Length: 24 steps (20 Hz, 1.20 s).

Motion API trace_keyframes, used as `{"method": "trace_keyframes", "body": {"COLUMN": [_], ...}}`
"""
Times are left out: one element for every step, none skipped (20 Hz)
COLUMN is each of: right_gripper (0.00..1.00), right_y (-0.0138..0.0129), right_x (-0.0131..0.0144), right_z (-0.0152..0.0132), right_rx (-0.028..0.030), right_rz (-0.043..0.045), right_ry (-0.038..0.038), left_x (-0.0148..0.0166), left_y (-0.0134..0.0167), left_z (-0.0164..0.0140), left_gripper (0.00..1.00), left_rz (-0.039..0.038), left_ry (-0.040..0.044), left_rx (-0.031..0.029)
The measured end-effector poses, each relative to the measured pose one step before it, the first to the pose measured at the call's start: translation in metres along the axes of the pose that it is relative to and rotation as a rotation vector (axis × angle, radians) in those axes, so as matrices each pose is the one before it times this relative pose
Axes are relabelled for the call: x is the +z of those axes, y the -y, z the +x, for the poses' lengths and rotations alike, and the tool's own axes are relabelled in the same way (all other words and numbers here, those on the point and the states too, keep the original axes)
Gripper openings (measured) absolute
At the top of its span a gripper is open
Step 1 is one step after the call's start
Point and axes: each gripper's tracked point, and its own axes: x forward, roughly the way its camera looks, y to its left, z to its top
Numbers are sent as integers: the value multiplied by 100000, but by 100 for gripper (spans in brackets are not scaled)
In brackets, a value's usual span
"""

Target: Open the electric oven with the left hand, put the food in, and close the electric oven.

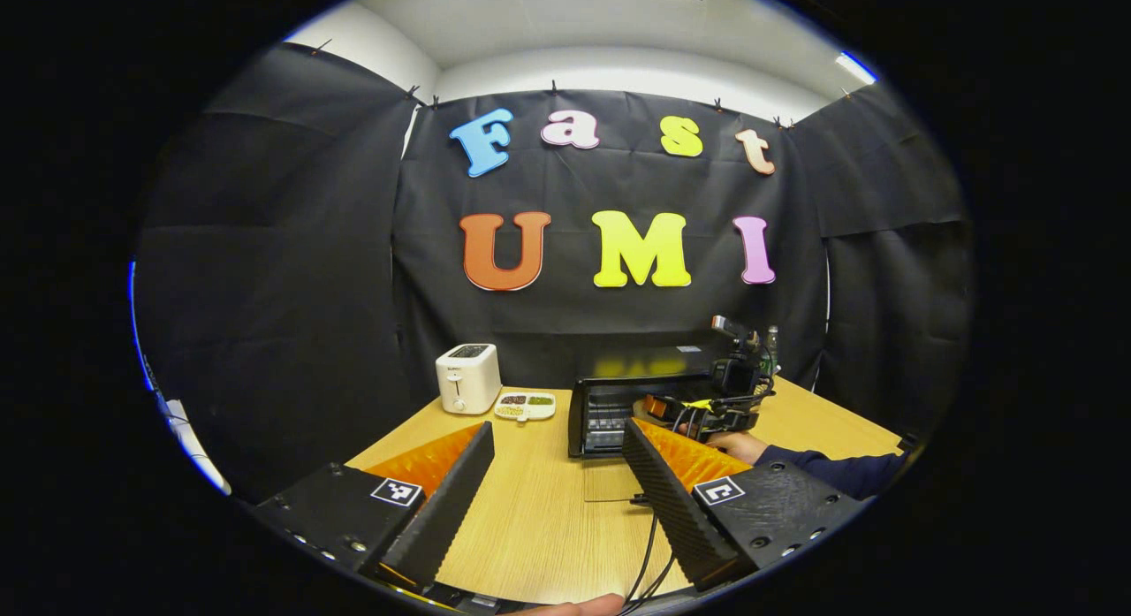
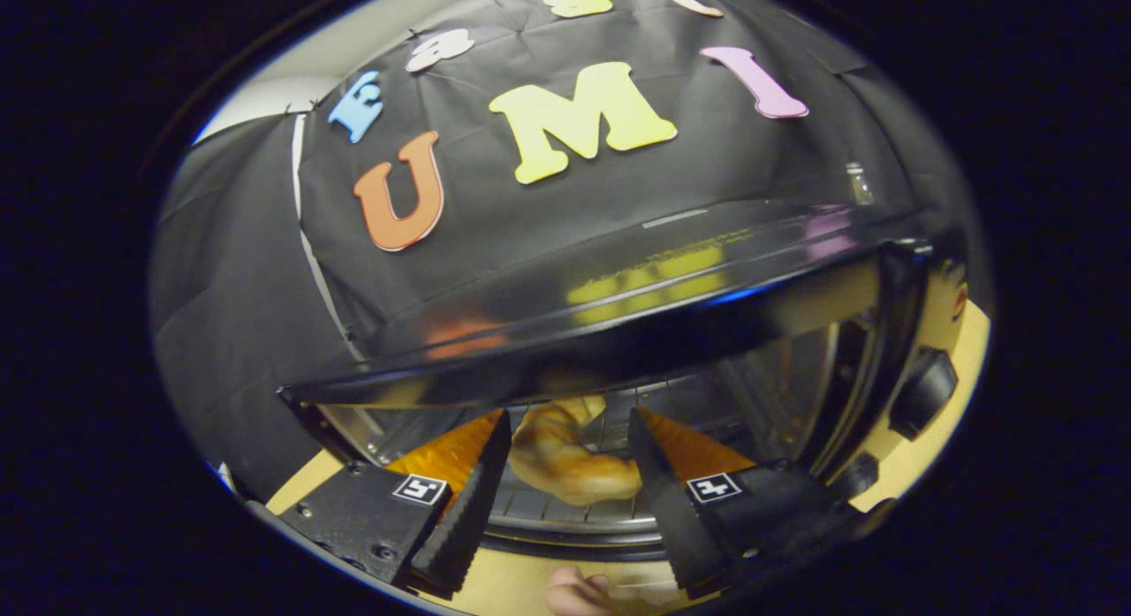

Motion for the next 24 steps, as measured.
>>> {"method": "trace_keyframes", "body": {"right_gripper": [91, 91, 91, 92, 92, 92, 92, 91, 91, 92, 92, 92, 92, 92, 92, 92, 92, 92, 92, 92, 92, 92, 92, 92], "right_y": [60, -45, -477, -417, -198, -220, 220, 167, 275, 569, 451, 668, 880, 1156, 1389, 1316, 1041, 727, 790, 745, 681, 699, 849, 838], "right_x": [-196, -159, 58, 239, 523, 634, 772, 982, 1169, 726, 973, 885, 747, 771, 441, 35, 165, 202, 383, 464, 661, 471, 420, 389], "right_z": [-1452, -1546, -1670, -1887, -1925, -2067, -1842, -1866, -1796, -1769, -1728, -1757, -1699, -1612, -1488, -1349, -1308, -1296, -1282, -973, -1184, -928, -916, -805], "right_rx": [366, 878, 2815, 2888, 1608, 1459, -1385, -163, -1525, -1844, -1487, -2097, -2318, -3358, -3844, -3379, -2368, -766, -742, -755, -214, -513, -1045, -1504], "right_rz": [-1666, -754, 570, 1539, 2016, 958, -1027, -2580, -3018, -3872, -3299, -3465, -3275, -3049, -3010, -2182, -1431, -1180, -120, 577, 676, 214, -766, -1229], "right_ry": [-555, -378, 28, 846, 1825, 2304, 2511, 3313, 2963, 2395, 2741, 1830, 1894, 1859, 235, 1, -519, -117, 470, 768, 1131, 820, 598, 939], "left_x": [-356, -297, -366, -559, -459, -494, -527, -354, -491, -589, -475, -504, -410, -626, -787, -838, -727, -1198, -908, -856, -929, -842, -889, -710], "left_y": [307, 263, 269, 320, 578, 576, 725, 498, 541, 536, 637, 794, 868, 723, 1120, 823, 561, 836, 366, 238, 409, 431, 246, 250], "left_z": [82, -84, 139, 110, 157, 249, 252, 283, 339, 316, 409, 607, 820, 796, 900, 894, 869, 878, 952, 882, 871, 691, 711, 432], "left_gripper": [96, 96, 96, 96, 96, 96, 95, 95, 94, 94, 94, 94, 94, 94, 94, 94, 94, 94, 94, 94, 94, 94, 94, 94], "left_rz": [2, -177, -198, -649, -997, -1244, -1284, -645, -126, -43, -293, -269, -391, -955, -560, -421, 19, 296, 377, 231, 285, 307, 630, 1111], "left_ry": [-781, -460, -832, -778, -766, -1048, -1144, -925, -1266, -1422, -1088, -742, -656, -2060, -2159, -2324, -2435, -2337, -1916, -2172, -2524, -2711, -2513, -2428], "left_rx": [-441, -514, -649, -557, -1200, -1556, -1389, -1208, -834, -513, -608, -951, -1043, -1182, -2555, -1997, -931, -226, 216, 465, -106, -188, 402, 281]}}
